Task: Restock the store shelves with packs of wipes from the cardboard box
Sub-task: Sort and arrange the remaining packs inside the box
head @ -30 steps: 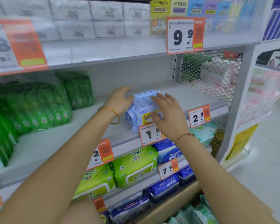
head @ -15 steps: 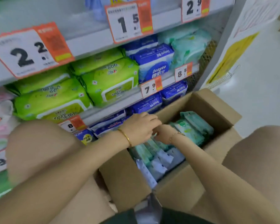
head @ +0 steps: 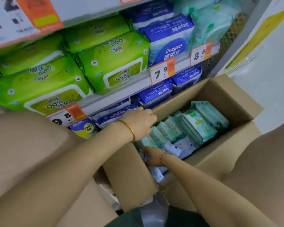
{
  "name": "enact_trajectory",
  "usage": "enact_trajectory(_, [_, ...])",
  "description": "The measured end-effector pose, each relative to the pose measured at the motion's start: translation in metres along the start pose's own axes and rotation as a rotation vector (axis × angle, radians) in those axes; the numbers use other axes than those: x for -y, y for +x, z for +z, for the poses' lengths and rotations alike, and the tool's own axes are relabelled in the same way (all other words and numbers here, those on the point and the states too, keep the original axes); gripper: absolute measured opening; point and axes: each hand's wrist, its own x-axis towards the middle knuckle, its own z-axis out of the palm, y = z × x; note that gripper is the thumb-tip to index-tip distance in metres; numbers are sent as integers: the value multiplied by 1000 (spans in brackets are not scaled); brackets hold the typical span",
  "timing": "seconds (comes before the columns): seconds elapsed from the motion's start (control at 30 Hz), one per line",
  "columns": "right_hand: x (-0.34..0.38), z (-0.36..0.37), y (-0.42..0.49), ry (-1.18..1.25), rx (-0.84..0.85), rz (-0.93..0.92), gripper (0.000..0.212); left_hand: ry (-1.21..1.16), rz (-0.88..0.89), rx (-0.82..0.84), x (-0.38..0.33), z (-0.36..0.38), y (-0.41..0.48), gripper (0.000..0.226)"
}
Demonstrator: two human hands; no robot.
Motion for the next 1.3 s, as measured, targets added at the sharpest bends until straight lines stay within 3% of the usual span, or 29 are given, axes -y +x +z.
enact_trajectory(0.2, [-16,-21,-10,48,-40,6,17,7,-10,41,-3,2,-2,38])
enact_trajectory(0.43, [-37,-92,-55,783,-263,60,18,-96,-29,61,-9,2,-5,42])
enact_trajectory(0.53, [-35,-115,-74,1058,-320,1,20,-258,-80,89,-14,4,-4,66])
enact_trajectory(0.63, [-33,-130,-91,1237,-309,-90,19,-259,-133,-2,-22,11,-2,94])
enact_trajectory(0.73, [-26,-139,-106,1339,-288,-127,18,-98,-145,-195,-28,9,-1,80])
enact_trajectory(0.77, [-23,-141,-110,1361,-299,-133,17,-112,-151,-253,-26,4,-1,66])
enact_trajectory(0.83, [-14,-143,-120,1283,-391,-126,13,-367,-193,-312,-20,-6,-1,45])
enact_trajectory(0.9, [-11,-147,-128,988,-572,-61,21,-740,-218,-266,-10,-17,-3,37])
enact_trajectory(0.97, [-11,-153,-136,752,-714,-52,21,-961,-186,-226,-6,-27,-11,34])
enact_trajectory(1.13, [-2,-161,-159,851,-584,-305,16,-1293,-59,-194,-8,-59,-43,26])
enact_trajectory(1.2, [9,-166,-170,817,-683,-414,7,-1374,-63,-239,-7,-71,-55,17])
enact_trajectory(1.3, [32,-180,-190,858,-853,-512,9,-1477,-71,-263,-7,-99,-80,11])
